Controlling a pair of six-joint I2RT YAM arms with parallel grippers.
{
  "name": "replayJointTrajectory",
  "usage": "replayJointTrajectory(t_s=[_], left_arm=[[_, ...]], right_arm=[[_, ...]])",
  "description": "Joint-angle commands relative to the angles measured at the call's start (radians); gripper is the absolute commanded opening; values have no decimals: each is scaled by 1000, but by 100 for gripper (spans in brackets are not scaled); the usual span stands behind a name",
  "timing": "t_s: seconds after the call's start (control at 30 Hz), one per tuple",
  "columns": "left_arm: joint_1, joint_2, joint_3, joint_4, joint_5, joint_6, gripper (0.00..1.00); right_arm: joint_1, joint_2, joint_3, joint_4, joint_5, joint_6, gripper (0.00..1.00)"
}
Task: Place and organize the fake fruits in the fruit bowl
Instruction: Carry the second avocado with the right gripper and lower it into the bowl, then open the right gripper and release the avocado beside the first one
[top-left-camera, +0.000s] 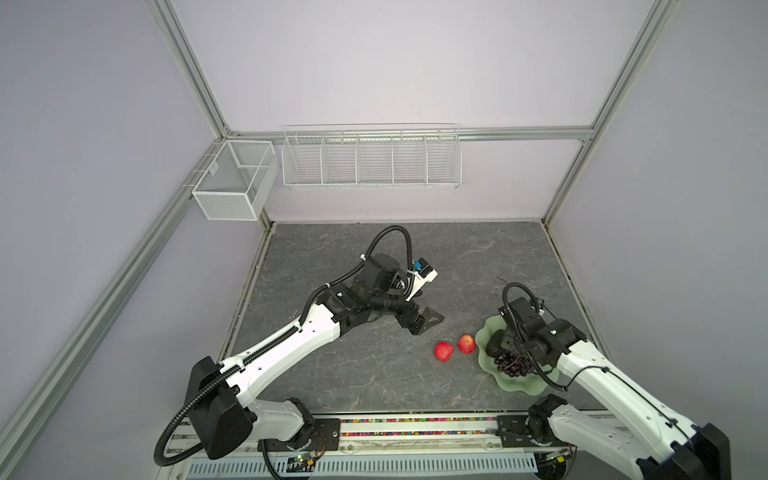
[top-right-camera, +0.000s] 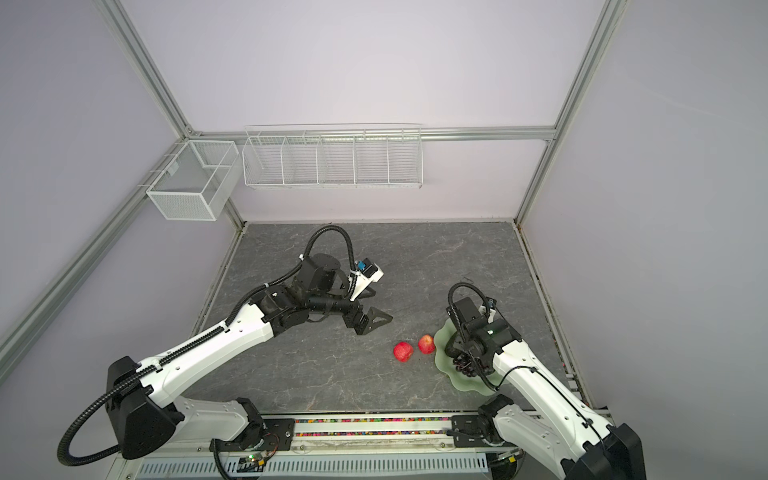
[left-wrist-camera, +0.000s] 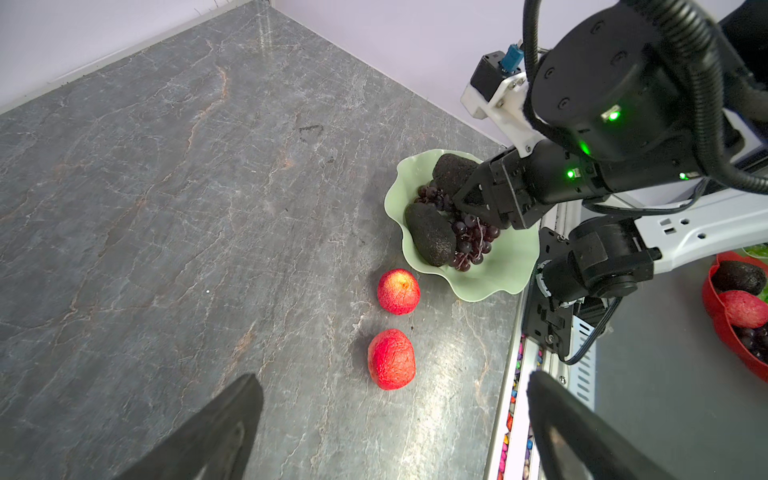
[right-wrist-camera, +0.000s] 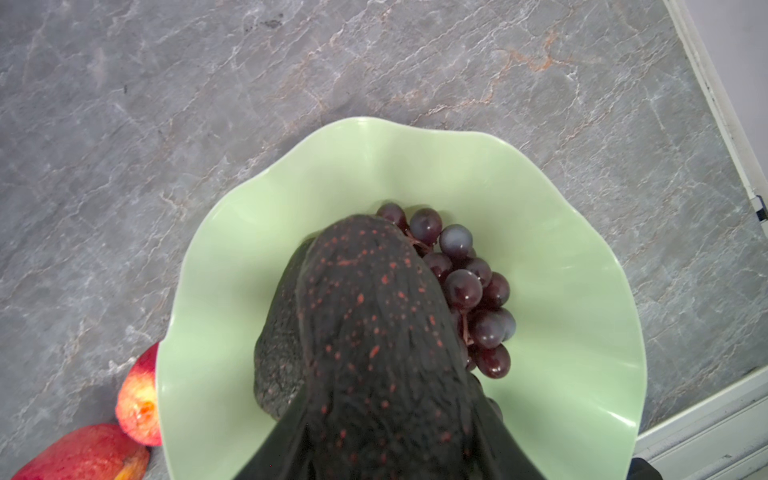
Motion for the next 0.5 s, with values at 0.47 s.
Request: replayJointTrajectory(t_s=[0.47], left_arm=[[-5, 3, 7, -8, 11, 36, 99]], right_arm=[[-80, 95, -42, 132, -54, -78, 52]])
